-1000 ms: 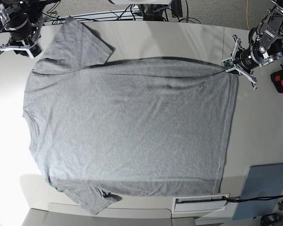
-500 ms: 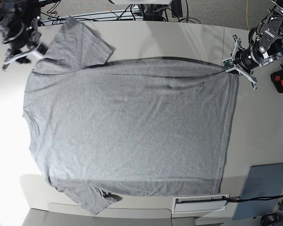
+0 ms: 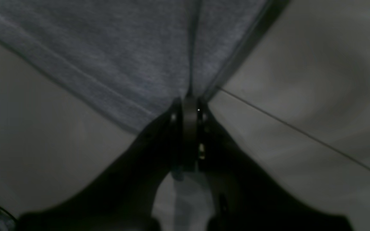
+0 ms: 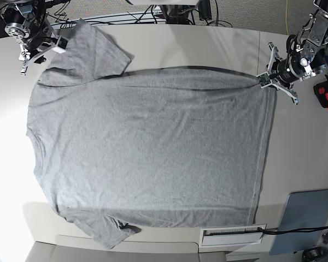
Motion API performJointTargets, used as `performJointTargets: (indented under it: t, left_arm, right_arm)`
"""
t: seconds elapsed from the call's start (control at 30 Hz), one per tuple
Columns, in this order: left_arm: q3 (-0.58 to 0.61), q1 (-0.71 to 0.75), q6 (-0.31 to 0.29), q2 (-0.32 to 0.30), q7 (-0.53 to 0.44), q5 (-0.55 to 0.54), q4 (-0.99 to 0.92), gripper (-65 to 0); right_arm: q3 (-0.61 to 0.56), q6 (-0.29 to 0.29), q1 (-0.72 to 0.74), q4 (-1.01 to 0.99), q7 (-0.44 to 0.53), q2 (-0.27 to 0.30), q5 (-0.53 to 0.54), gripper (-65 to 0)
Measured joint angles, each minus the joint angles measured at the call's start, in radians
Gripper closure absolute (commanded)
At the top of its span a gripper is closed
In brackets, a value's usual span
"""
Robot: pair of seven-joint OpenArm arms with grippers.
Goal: Fold the T-shirt properly
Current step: 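Move the right gripper to the other shoulder corner and grasp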
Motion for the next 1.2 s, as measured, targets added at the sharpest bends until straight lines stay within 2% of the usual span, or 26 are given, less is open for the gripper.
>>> performJointTargets:
  t: [0.2, 0.4, 0.53, 0.6, 0.73, 0.87, 1.0, 1.2]
  left_arm:
    - [-0.003, -0.005, 0.014, 0.024, 0.000, 0.004, 0.000, 0.0]
    - [-0.003, -0.011, 0.013, 0.024, 0.000, 0.007, 0.000, 0.0]
    - [-0.003, -0.011, 0.013, 0.024, 0.000, 0.008, 0.000, 0.0]
    - [-0.003, -0.010, 0.013, 0.024, 0.000, 0.008, 0.000, 0.0]
    - [-0.003, -0.011, 0.013, 0.024, 0.000, 0.008, 0.000, 0.0]
    - [-0.003, -0.012, 0.013, 0.024, 0.000, 0.007, 0.000, 0.0]
    - [-0.003, -0.013, 0.013, 0.026, 0.000, 0.008, -0.001, 0.0]
    - [-0.003, -0.013, 0.014, 0.027, 0.000, 0.008, -0.001, 0.0]
  right_arm:
    - [-0.013, 0.001, 0.000, 0.000, 0.029, -0.002, -0.017, -22.9]
    - [-0.014, 0.002, 0.031, -0.008, 0.061, -0.060, -0.018, -22.9]
    - [-0.014, 0.005, 0.078, -0.031, 0.063, -0.072, -0.014, -22.9]
    - [-0.013, 0.021, 0.080, -0.031, 0.063, -0.072, -0.015, -22.9]
    - [-0.016, 0.088, 0.077, -0.033, 0.067, -0.080, 0.031, -22.9]
    - [-0.085, 0.087, 0.083, -0.053, 0.079, -0.077, -0.001, -22.9]
    - [-0.169, 0.043, 0.137, -0.094, 0.075, -0.075, -0.061, -22.9]
    - [-0.244, 0.015, 0.253, -0.132, 0.040, -0.121, -0.105, -22.9]
